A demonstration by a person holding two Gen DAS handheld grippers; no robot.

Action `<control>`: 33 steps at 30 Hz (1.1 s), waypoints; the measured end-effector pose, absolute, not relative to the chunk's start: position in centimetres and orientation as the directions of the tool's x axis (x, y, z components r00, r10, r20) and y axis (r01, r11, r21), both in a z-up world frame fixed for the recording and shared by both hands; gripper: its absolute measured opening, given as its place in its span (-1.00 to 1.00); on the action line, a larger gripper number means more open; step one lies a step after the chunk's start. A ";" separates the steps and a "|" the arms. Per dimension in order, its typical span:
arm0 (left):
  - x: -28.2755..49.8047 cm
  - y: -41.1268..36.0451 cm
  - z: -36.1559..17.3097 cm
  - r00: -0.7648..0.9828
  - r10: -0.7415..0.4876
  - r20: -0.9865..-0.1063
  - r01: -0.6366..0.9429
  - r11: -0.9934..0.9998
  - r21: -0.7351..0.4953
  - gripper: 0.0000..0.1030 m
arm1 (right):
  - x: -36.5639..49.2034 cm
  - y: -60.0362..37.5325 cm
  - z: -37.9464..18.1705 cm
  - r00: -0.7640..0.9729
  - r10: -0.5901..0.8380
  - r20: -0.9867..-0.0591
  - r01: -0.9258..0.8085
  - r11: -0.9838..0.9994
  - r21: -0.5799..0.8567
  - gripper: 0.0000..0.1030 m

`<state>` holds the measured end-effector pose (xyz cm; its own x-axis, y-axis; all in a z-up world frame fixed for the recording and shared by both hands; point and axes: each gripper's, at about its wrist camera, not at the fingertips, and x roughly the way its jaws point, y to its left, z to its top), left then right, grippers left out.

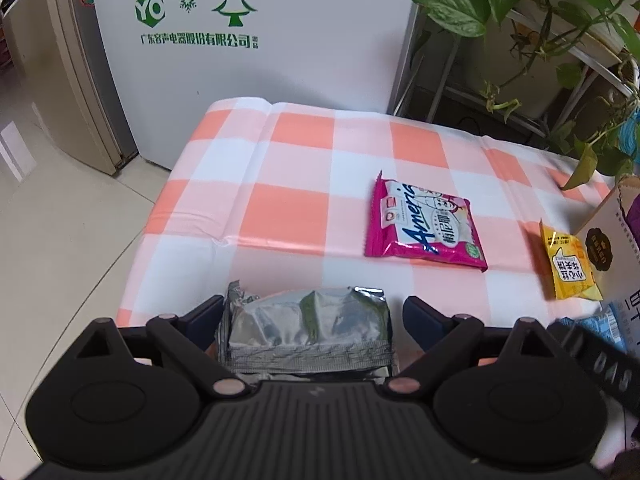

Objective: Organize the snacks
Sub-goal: 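Grasp the blue packet with right while left holds the silver foil packet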

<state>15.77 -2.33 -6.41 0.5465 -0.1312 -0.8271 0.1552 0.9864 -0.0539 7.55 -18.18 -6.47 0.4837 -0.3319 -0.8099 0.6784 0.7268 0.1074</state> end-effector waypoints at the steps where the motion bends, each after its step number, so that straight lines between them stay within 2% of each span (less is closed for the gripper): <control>1: 15.8 -2.4 -6.5 0.545 -0.131 -0.828 0.154 0.987 -0.054 0.81 | 7.7 -18.3 -6.6 0.487 -0.341 -0.805 0.686 0.719 0.111 1.00; 5: 15.7 -2.4 -6.5 0.550 -0.129 -0.825 0.159 0.986 -0.048 0.81 | 7.6 -17.8 -6.8 0.494 -0.380 -0.782 0.694 0.714 0.092 0.99; 7: 15.7 -2.4 -6.5 0.551 -0.131 -0.824 0.159 0.986 -0.051 0.80 | 7.6 -17.6 -6.9 0.513 -0.390 -0.765 0.681 0.727 0.086 0.92; 9: 15.6 -2.4 -6.5 0.555 -0.129 -0.822 0.165 0.985 -0.043 0.74 | 7.7 -17.6 -6.8 0.538 -0.387 -0.749 0.665 0.741 0.094 0.67; 12: 15.5 -2.3 -6.4 0.562 -0.128 -0.817 0.171 0.985 -0.036 0.62 | 7.7 -17.6 -6.6 0.575 -0.359 -0.735 0.628 0.770 0.114 0.44; 14: 15.5 -2.2 -6.3 0.563 -0.135 -0.815 0.173 0.984 -0.044 0.58 | 7.8 -17.6 -6.5 0.593 -0.337 -0.731 0.599 0.792 0.121 0.31; 18: 15.2 -2.1 -6.2 0.565 -0.142 -0.813 0.178 0.983 -0.049 0.53 | 7.9 -17.2 -6.5 0.627 -0.287 -0.724 0.528 0.840 0.124 0.22; 29: 14.5 -0.8 -5.5 0.529 -0.168 -0.832 0.184 0.980 -0.081 0.50 | 6.8 -14.5 -6.2 0.680 -0.013 -0.734 0.127 0.987 0.100 0.18; 31: 14.4 -0.5 -5.3 0.525 -0.185 -0.830 0.185 0.978 -0.101 0.51 | 6.4 -14.6 -6.1 0.676 -0.002 -0.737 0.108 0.989 0.096 0.24; 33: 14.4 -0.3 -5.1 0.530 -0.194 -0.825 0.183 0.977 -0.112 0.52 | 6.4 -15.0 -5.9 0.672 0.020 -0.740 0.107 0.987 0.123 0.44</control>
<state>14.42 -0.29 -5.11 0.5303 -0.1937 -0.8254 0.1830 0.9768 -0.1116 6.35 -15.05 -5.88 0.6722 0.0195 -0.7401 0.1065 0.9867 0.1228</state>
